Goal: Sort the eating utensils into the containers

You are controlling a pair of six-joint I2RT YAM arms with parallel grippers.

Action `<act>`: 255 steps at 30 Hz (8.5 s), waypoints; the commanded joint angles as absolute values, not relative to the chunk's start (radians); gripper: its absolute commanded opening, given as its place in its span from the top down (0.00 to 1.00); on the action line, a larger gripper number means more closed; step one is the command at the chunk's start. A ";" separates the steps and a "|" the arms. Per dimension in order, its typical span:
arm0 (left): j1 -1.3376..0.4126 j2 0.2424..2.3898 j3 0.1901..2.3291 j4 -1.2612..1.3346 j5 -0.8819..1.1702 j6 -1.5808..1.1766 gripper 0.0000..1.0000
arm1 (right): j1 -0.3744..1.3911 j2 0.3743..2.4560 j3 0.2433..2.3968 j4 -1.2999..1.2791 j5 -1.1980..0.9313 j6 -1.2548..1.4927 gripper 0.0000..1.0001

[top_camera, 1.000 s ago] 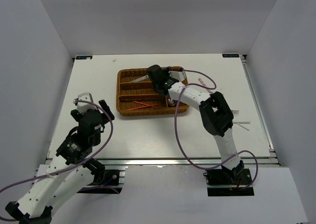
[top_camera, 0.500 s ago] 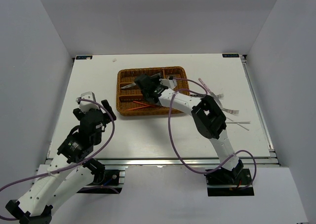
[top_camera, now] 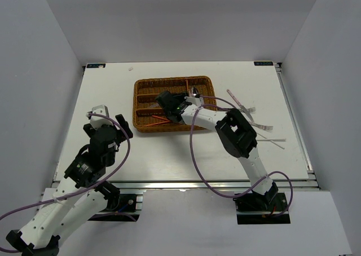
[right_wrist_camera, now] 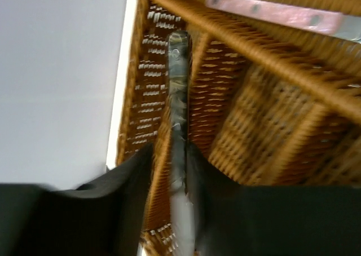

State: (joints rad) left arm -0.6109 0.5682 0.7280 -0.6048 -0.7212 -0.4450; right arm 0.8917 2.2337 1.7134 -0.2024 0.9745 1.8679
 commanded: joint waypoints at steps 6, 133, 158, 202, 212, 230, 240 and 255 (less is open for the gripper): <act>-0.612 0.552 0.721 -0.595 -0.716 -0.437 0.02 | 0.893 2.151 1.626 -0.117 1.037 1.856 0.43; -0.614 0.641 0.713 -0.581 -0.675 -0.423 0.02 | 0.753 2.382 2.258 -0.384 -0.341 -0.750 0.69; -0.614 0.654 0.716 -0.578 -0.653 -0.422 0.02 | 0.189 1.609 1.410 -0.330 -0.161 -0.120 0.20; -0.618 0.650 0.706 -0.557 -0.592 -0.399 0.02 | 0.181 2.226 1.597 -0.483 0.190 -0.641 0.97; -0.618 0.650 0.706 -0.560 -0.598 -0.400 0.02 | 0.192 2.062 1.755 -0.425 0.319 -0.450 1.00; -0.618 0.647 0.707 -0.560 -0.612 -0.402 0.02 | 0.776 2.293 2.279 -0.175 -0.005 -0.975 1.00; -0.618 0.624 0.703 -0.551 -0.584 -0.394 0.02 | 0.781 2.460 2.253 0.017 -0.020 -1.156 1.00; -0.618 0.623 0.703 -0.549 -0.572 -0.390 0.02 | 0.755 2.439 2.148 0.029 -0.003 -1.132 0.63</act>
